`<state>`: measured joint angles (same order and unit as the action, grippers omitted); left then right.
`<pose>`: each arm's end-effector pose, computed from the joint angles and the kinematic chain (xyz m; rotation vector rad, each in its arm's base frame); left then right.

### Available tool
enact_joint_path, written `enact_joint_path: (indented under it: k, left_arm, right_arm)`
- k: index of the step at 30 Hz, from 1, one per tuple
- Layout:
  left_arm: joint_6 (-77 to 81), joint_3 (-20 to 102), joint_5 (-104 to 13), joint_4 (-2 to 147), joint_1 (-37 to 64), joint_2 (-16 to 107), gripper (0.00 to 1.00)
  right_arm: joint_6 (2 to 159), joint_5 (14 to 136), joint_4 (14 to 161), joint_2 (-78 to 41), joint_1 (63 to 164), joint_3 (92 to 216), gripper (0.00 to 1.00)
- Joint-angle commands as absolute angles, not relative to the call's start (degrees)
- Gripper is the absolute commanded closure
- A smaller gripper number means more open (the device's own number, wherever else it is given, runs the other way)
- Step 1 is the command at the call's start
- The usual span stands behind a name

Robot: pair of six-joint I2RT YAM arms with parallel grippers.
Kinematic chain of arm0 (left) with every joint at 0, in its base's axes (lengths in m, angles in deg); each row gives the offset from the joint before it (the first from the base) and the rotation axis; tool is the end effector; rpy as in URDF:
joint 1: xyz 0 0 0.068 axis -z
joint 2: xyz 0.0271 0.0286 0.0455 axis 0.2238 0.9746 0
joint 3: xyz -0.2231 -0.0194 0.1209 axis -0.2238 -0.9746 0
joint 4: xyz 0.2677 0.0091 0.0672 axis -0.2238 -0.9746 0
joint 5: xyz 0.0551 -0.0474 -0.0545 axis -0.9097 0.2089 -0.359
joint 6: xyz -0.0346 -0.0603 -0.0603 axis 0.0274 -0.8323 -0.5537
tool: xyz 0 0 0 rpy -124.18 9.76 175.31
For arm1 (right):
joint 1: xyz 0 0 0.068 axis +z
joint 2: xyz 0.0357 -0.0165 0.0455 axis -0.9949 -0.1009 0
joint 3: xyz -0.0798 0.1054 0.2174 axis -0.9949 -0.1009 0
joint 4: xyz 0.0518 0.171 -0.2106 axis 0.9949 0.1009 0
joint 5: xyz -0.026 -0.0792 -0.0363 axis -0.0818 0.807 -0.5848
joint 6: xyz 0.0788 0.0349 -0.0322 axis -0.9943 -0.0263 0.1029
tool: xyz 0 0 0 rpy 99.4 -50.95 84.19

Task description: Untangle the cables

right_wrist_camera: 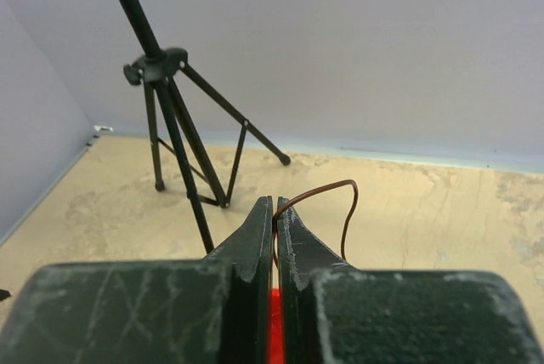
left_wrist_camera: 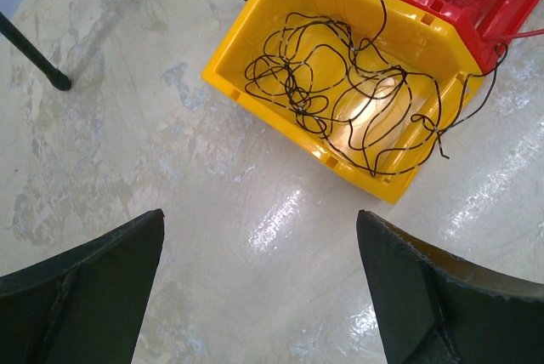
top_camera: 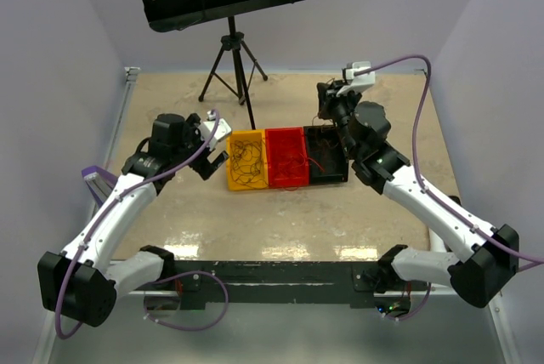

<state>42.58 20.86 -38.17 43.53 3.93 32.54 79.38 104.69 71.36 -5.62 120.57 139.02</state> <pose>0.2759 -0.1066 0.2507 0.9869 1.9634 -0.1823 0.2957 0.1793 0.3863 -0.0417 1.4535 0.3588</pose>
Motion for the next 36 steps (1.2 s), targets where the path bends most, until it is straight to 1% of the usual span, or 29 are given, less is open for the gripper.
enact_joint_path:
  k: [1,7,12,17,27,36]
  left_arm:
    - [43.58,20.25,-38.41,45.16,3.50,31.16,0.00]
    - [43.58,19.99,-38.41,45.25,3.50,30.90,0.00]
    - [43.84,19.90,-38.50,45.16,3.50,30.72,0.00]
    - [43.67,20.07,-38.23,45.07,3.50,30.81,0.00]
    - [43.41,19.90,-38.32,45.07,3.50,31.07,0.00]
    - [39.89,19.81,-38.76,46.83,3.06,33.97,0.00]
  right_arm:
    - [78.47,106.27,68.61,-5.22,120.51,138.15,1.00]
    - [76.71,107.40,70.62,-6.45,120.51,136.83,1.00]
    - [75.30,113.99,72.12,-8.03,120.51,133.75,1.00]
    - [74.60,118.66,75.72,-13.82,120.51,134.54,1.00]
    - [68.54,113.74,76.87,-24.46,119.28,135.86,1.00]
    - [61.95,102.67,78.53,-30.88,112.87,135.51,1.00]
